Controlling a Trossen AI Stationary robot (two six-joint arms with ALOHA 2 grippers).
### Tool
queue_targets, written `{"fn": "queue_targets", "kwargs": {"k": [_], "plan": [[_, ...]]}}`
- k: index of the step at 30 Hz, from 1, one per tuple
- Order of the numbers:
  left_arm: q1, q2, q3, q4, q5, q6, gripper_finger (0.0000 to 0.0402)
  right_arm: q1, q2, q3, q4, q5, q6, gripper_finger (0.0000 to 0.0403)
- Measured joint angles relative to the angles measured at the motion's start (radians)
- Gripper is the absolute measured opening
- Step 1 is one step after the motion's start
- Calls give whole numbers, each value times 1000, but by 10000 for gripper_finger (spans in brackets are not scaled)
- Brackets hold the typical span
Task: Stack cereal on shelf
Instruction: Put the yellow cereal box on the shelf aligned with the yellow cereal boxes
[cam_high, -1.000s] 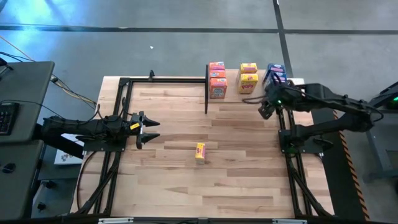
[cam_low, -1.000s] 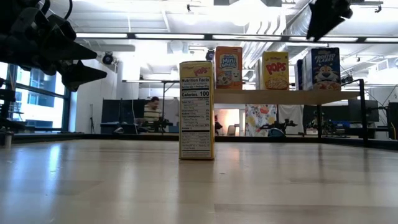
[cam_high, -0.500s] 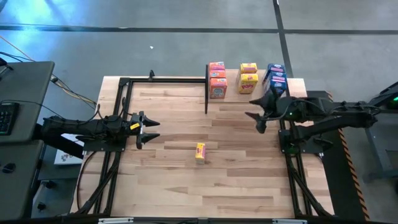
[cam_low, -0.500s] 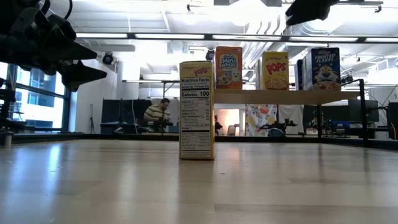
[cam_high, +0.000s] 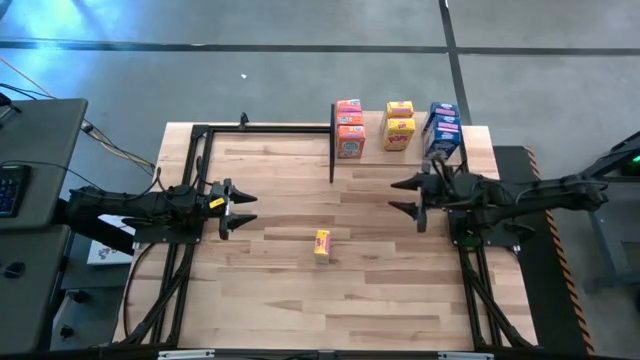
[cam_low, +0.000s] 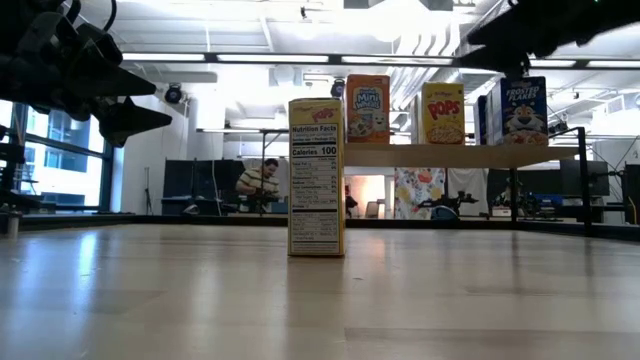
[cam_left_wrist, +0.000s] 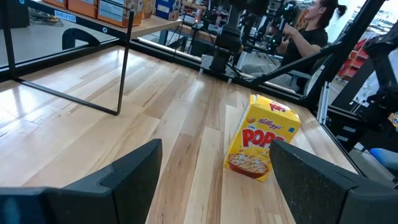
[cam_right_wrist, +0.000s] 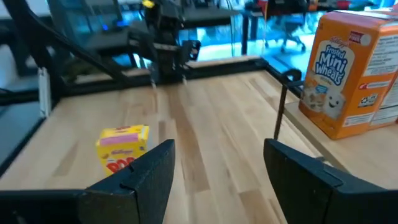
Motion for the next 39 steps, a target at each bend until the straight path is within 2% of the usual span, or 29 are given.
{"fn": "queue_targets", "kwargs": {"k": [8,16,25,39], "plan": [[0,0,0,0,0,0,289,0,-198,-173,98,-35,23,238],[0,0,0,0,0,0,289,0,-357,-258,100,-66,21,238],[0,0,0,0,0,0,289,0,-424,-321,114,-147,-13,238],[0,0,0,0,0,0,289,0,-503,-415,175,-176,-17,238]]}}
